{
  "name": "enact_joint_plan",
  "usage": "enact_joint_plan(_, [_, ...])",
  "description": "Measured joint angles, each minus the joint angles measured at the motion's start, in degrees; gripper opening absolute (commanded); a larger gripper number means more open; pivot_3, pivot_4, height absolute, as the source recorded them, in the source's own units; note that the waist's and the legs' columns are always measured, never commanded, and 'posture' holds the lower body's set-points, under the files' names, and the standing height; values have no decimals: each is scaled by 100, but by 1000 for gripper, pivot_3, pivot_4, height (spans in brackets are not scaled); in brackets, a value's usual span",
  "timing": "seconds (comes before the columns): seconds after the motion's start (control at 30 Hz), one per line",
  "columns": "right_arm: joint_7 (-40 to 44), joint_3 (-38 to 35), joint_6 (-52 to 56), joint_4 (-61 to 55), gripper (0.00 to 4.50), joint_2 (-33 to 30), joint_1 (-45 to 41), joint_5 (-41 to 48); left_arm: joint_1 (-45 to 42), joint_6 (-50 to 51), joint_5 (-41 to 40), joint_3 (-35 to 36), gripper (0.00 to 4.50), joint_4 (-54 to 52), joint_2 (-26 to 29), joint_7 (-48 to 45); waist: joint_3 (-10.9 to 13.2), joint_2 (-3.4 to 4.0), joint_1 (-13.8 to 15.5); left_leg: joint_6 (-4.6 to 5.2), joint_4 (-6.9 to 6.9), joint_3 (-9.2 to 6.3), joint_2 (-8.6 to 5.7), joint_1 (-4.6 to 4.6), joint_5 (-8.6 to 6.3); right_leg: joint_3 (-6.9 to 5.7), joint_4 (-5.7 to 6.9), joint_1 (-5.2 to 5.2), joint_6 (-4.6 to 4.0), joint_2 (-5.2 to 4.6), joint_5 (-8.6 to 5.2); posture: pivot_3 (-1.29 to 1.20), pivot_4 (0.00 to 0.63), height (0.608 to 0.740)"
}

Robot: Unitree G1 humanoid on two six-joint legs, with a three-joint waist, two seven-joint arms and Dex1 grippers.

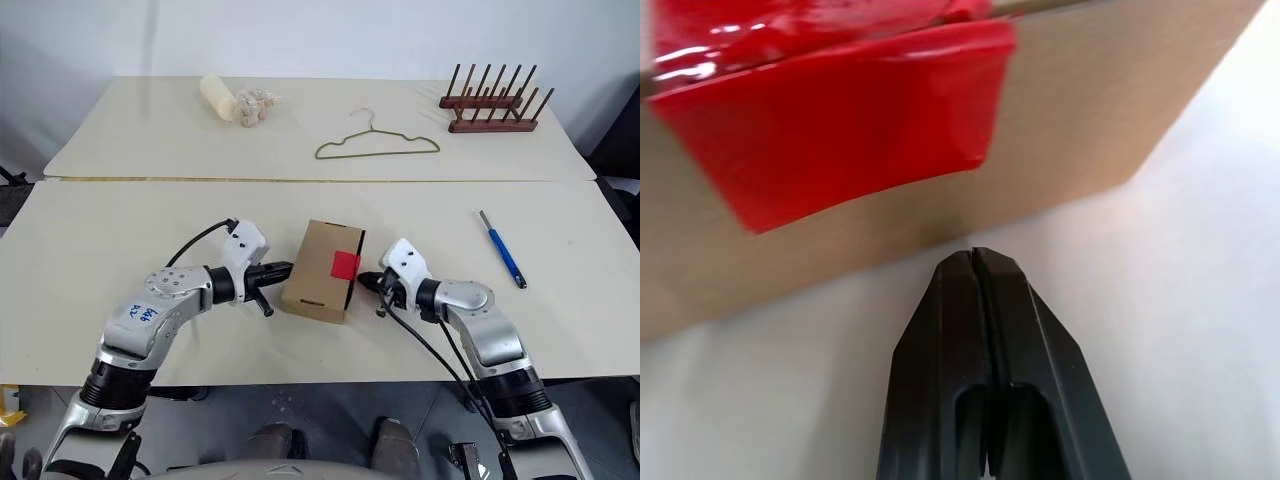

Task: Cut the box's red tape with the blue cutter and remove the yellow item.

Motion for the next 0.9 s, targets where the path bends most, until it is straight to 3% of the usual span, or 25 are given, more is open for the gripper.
enact_joint_plan(0.33, [-1,9,-304,390,19,3,-232,-146,74,155,-76,-180,0,-121,62,-129,0,0,-3,0,-1,0,0,0,0,0,0,0,0,0,0,0,150,740])
enact_joint_plan(0.47, [131,-65,-242,424,19,-274,-259,-107,78,158,-24,-179,0,-147,683,-288,0,0,-8,0,-3,0,0,-1,0,0,-1,-2,0,0,0,0,150,740])
enact_joint_plan(0.6, [276,-694,834,249,905,-797,-183,387,45,145,-177,164,0,-299,1438,-778,0,0,27,1,-3,-2,0,-4,-1,-1,-6,-1,0,0,0,0,150,740])
enact_joint_plan(0.73, [213,-1291,2467,-317,2271,-915,-217,1234,-452,31,-809,587,0,-365,1239,-1205,0,0,20,1,-2,-2,1,-4,-1,-2,-2,0,-1,0,0,0,150,740])
enact_joint_plan(0.9, [-385,-2140,5035,-756,3974,-605,-814,2374,-1312,-366,-927,339,0,27,747,-1418,0,0,22,1,1,-2,0,-5,0,-2,1,-1,-2,0,1,0,150,740])
